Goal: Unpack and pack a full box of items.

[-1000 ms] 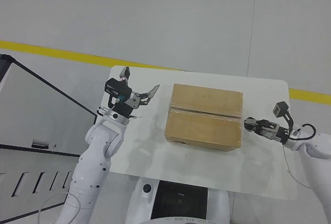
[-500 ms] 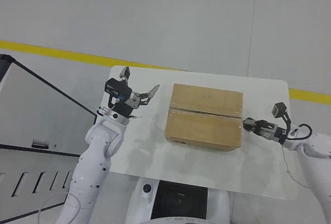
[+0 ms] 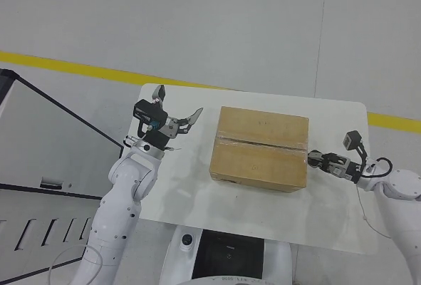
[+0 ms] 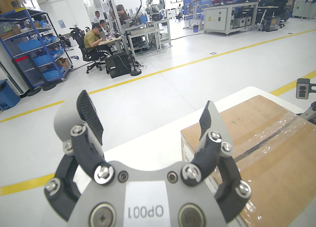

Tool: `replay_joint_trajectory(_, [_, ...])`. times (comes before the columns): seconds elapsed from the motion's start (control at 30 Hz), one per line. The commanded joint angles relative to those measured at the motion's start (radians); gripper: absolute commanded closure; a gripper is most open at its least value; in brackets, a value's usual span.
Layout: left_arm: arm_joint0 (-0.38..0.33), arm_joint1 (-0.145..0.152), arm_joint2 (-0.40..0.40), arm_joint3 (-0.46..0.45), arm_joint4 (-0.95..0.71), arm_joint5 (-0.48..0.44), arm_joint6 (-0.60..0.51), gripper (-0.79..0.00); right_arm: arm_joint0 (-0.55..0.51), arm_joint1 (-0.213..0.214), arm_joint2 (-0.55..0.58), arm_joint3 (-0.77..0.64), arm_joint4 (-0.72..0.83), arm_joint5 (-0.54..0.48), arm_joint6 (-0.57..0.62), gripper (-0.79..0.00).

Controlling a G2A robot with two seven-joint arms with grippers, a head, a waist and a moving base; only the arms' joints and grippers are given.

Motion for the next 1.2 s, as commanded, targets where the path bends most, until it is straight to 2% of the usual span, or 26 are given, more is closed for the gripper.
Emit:
replay_joint_trajectory(0.0, [0.000,0.000,0.000,0.000,0.000,0.000,0.000,-0.785,0.003,-0.001,-0.003,0.005,-0.002,-0.002,-0.004,0.000])
replay_joint_trajectory(0.77, [0.000,0.000,0.000,0.000,0.000,0.000,0.000,-0.785,0.020,-0.003,-0.008,0.040,0.006,-0.019,0.002,0.000])
replay_joint_trajectory(0.8, [0.000,0.000,0.000,0.000,0.000,0.000,0.000,-0.785,0.020,-0.002,-0.002,0.039,0.009,-0.020,0.003,-0.102])
replay_joint_trajectory(0.87, [0.000,0.000,0.000,0.000,0.000,0.000,0.000,-0.785,0.015,0.000,0.005,0.032,0.012,-0.022,0.015,-0.179])
replay_joint_trajectory(0.97, [0.000,0.000,0.000,0.000,0.000,0.000,0.000,-0.785,0.007,0.005,0.018,0.021,0.016,-0.022,0.027,-0.212])
replay_joint_trajectory(1.17, [0.000,0.000,0.000,0.000,0.000,0.000,0.000,-0.785,-0.014,0.011,0.038,-0.004,0.017,-0.017,0.026,-0.194])
